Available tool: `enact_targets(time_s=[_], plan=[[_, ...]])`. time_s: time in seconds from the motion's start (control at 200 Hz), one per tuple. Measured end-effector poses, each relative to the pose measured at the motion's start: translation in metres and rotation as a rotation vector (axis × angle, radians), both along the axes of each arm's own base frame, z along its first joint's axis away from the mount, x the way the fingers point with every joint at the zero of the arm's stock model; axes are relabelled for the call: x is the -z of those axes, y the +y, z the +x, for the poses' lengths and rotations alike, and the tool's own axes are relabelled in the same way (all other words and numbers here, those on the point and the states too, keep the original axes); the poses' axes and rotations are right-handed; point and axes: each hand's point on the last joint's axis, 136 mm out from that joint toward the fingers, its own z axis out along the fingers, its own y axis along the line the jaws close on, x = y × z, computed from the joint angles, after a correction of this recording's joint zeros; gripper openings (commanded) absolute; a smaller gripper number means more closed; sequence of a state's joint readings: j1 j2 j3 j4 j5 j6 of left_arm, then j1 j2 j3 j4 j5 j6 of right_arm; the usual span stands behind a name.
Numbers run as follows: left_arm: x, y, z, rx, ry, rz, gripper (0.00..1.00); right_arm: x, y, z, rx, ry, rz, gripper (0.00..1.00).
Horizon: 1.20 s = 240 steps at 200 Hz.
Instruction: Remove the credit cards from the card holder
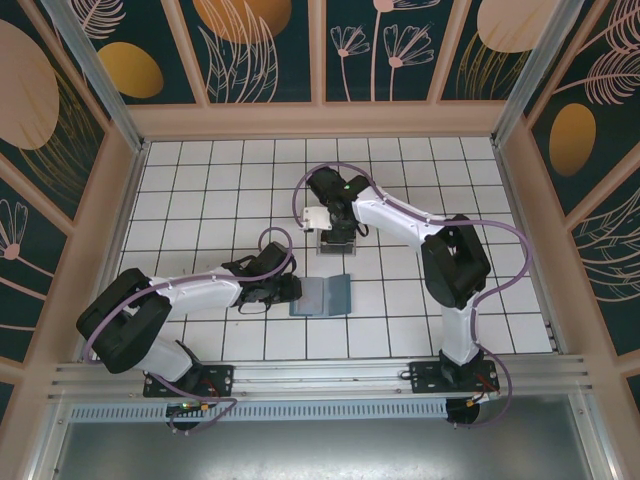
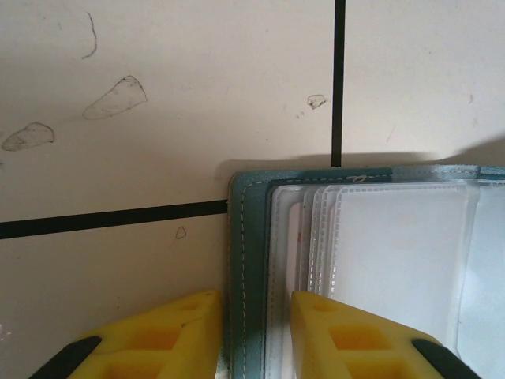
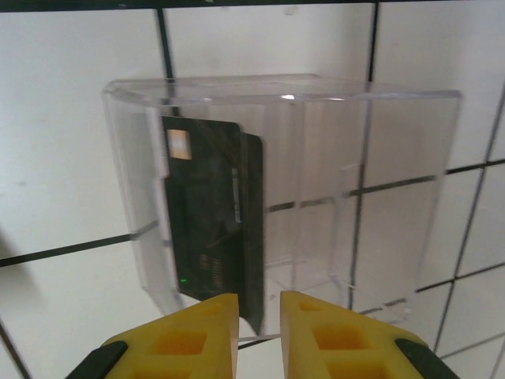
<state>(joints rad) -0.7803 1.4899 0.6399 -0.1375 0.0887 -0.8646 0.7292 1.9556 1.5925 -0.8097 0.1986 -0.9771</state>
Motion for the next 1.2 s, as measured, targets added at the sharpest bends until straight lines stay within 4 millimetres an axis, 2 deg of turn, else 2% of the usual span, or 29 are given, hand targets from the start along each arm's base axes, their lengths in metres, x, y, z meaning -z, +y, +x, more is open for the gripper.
enact_targets(time_s=[0.11,0.27,0.495,0.636,0.796,0.966,1.201], plan=[[0.000,0.000,0.000,0.000,0.000,0.000,0.31,-0.004,-0.003,0.011,0.043,-0.046,0.002,0.23],[-0.001,0.000,0.000,-0.001,-0.003,-0.001,0.30,-0.013,-0.001,0.017,0.115,-0.074,0.058,0.25],[-0.009,0.006,0.002,-0.018,-0.029,0.014,0.30,-0.050,0.005,0.018,0.331,-0.127,0.278,0.26],[-0.015,0.010,0.003,-0.030,-0.047,0.019,0.29,-0.074,0.004,0.012,0.506,-0.148,0.452,0.26],[-0.018,0.015,0.005,-0.044,-0.064,0.036,0.28,-0.089,0.007,-0.010,0.722,-0.083,0.663,0.21],[-0.020,0.019,0.006,-0.053,-0.074,0.050,0.27,-0.083,0.026,-0.035,0.898,0.114,0.796,0.17],[-0.019,0.020,0.006,-0.055,-0.074,0.056,0.25,-0.034,0.066,-0.094,0.963,0.340,0.726,0.16]])
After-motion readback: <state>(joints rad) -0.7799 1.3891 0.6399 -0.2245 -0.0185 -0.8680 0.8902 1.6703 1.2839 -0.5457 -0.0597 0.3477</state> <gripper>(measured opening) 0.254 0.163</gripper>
